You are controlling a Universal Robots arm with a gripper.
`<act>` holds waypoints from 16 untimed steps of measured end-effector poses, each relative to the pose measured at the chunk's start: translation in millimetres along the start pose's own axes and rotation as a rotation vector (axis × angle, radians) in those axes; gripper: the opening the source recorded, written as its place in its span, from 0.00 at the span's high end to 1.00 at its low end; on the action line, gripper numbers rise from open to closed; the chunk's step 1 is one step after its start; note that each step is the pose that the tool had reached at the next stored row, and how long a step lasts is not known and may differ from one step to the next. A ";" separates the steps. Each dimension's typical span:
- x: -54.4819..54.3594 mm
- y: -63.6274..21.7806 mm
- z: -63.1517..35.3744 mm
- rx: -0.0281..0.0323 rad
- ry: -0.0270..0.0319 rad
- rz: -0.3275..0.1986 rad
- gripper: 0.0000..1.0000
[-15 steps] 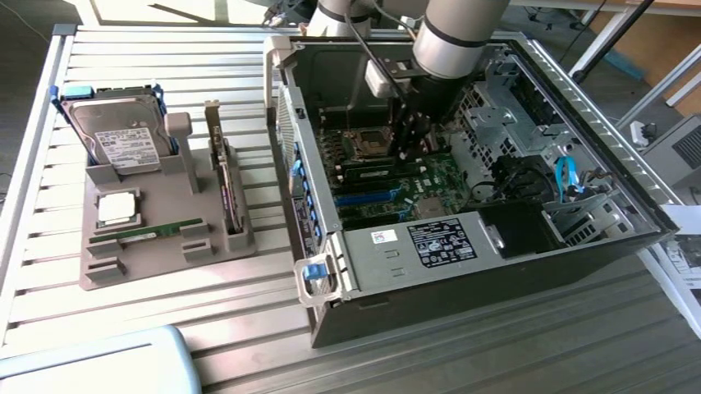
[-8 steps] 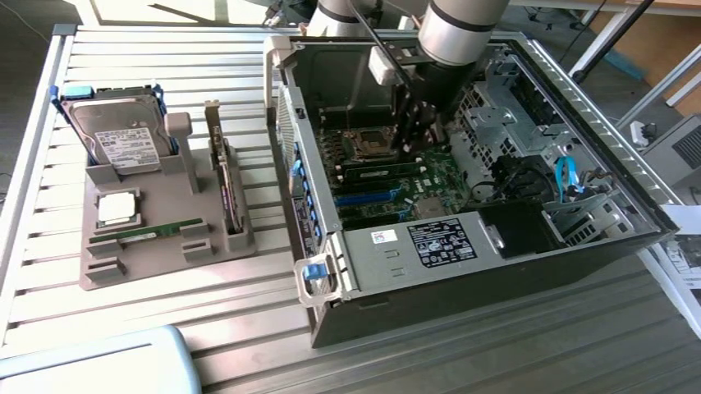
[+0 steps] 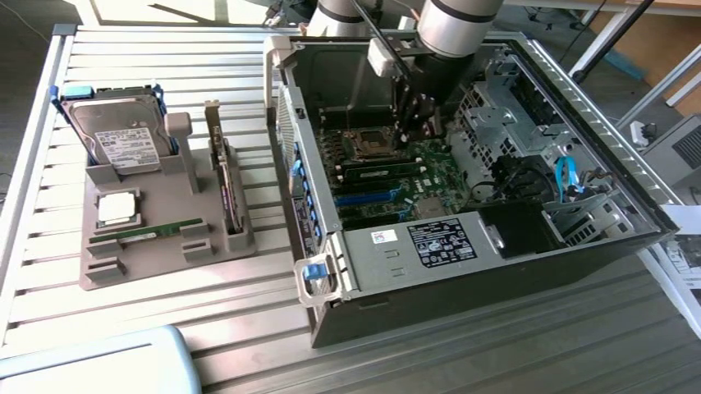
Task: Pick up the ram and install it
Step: 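Insert the ram into the slot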
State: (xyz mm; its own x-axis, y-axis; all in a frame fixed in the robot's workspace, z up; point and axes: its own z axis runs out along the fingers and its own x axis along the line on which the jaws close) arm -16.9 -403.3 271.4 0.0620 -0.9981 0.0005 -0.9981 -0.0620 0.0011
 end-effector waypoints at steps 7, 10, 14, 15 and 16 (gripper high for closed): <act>1.2 -26.7 1.7 -0.0040 0.0000 0.000 0.89; 2.0 -40.6 2.5 -0.0055 -0.0003 0.000 0.89; 3.3 -60.8 2.8 -0.0081 -0.0004 0.000 0.89; 3.4 -63.4 2.9 -0.0084 -0.0005 0.000 0.89; 3.6 -66.6 2.9 -0.0088 -0.0005 0.000 0.89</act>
State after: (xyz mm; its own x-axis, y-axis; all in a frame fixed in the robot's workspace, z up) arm 49.8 -402.8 268.5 0.0619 -0.9981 0.0000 -0.9980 -0.0619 0.0098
